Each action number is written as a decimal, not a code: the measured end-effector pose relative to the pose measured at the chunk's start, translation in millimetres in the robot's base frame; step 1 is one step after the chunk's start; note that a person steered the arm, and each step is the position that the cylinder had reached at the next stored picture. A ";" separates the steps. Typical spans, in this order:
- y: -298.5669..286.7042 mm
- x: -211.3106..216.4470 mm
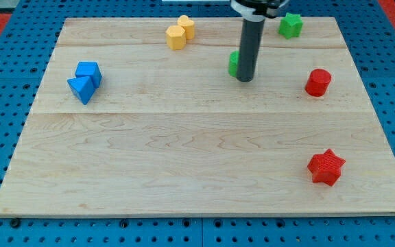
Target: Push the green circle diagonally left below the green star
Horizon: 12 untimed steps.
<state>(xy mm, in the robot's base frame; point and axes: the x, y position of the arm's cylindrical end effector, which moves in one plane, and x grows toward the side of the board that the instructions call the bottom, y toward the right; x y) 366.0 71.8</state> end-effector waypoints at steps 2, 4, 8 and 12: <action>-16.3 -0.3; -16.3 -33.8; 15.7 -90.1; 34.4 -137.1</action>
